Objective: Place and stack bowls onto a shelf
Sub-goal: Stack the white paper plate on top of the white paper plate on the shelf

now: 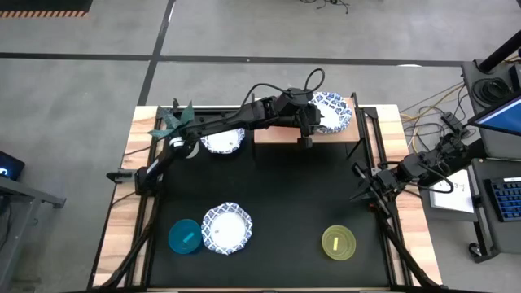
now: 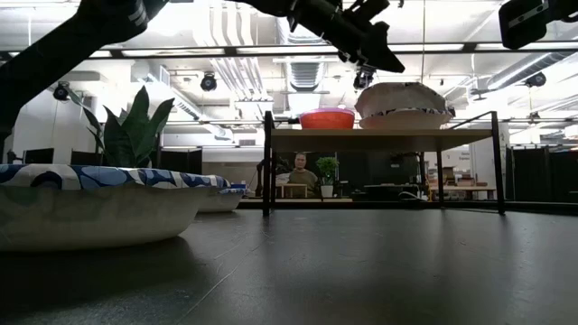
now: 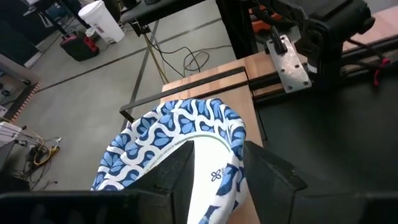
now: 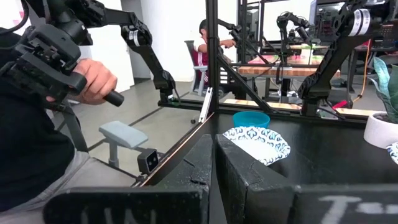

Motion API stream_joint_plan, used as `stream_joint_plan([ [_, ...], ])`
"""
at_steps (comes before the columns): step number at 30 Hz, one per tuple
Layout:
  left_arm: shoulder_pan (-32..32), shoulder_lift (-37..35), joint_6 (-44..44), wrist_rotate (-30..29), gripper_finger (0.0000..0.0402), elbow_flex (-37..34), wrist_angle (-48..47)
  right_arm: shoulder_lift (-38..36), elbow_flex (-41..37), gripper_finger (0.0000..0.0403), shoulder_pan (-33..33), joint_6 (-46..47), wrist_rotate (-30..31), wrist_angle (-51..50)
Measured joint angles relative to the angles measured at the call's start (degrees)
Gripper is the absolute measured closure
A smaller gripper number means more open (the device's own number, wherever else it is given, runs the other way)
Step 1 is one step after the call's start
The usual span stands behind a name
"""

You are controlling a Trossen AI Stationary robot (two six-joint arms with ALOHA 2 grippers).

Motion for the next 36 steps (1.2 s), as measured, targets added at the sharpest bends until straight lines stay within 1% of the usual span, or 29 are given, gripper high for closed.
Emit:
stream_joint_plan([
  [5, -0.15, -0.9, -0.73, -0.14, 0.0264, 0.0, -2.94, 0.0, 0.0, 0.0394, 0.0, 0.0, 0.0, -0.01],
  [8, -0.53, -1.48, -1.13, -0.61, 0.0262, 0.0, -3.79, 0.0, 0.0, 0.0394, 0.0, 0.0, 0.0, 0.01],
  [9, -0.63, -1.68, -1.1, -1.56, 0.0263, 0.0, -4.36, 0.0, 0.0, 0.0394, 0.0, 0.0, 0.0, -0.01],
  [12, -0.71, -1.87, -0.36, -6.0, 0.0275, 0.0, -5.49, 0.0, 0.0, 0.0394, 0.0, -0.04, 0.0, -0.01],
  [13, -0.59, -1.81, -0.39, -6.47, 0.0281, 0.0, -5.87, 0.0, 0.0, 0.0394, 0.0, -0.04, 0.0, -0.02],
  [19, -0.42, -0.25, -0.72, -6.84, 0.0313, -0.02, -6.16, 0.0, 0.0, 0.0394, -0.02, -0.02, 0.0, -0.02],
  [23, -0.46, 0.22, -0.76, -6.82, 0.0328, -0.07, -6.25, 0.0, 0.0, 0.0394, -0.01, -0.02, 0.0, -0.01],
  [29, -0.5, 0.2, -1.47, -6.89, 0.0338, -0.07, -6.26, 0.0, 0.0, 0.0394, 0.0, -0.02, 0.0, -0.02],
  [32, -0.5, 0.2, -1.55, -9.01, 0.0341, -0.07, -6.18, 0.0, 0.0, 0.0394, -0.02, -0.02, 0.0, -0.02],
  [36, -0.35, 0.49, -2.19, -9.11, 0.0344, -0.07, -6.54, 0.0, 0.0, 0.0394, 0.0, -0.02, 0.01, -0.02],
])
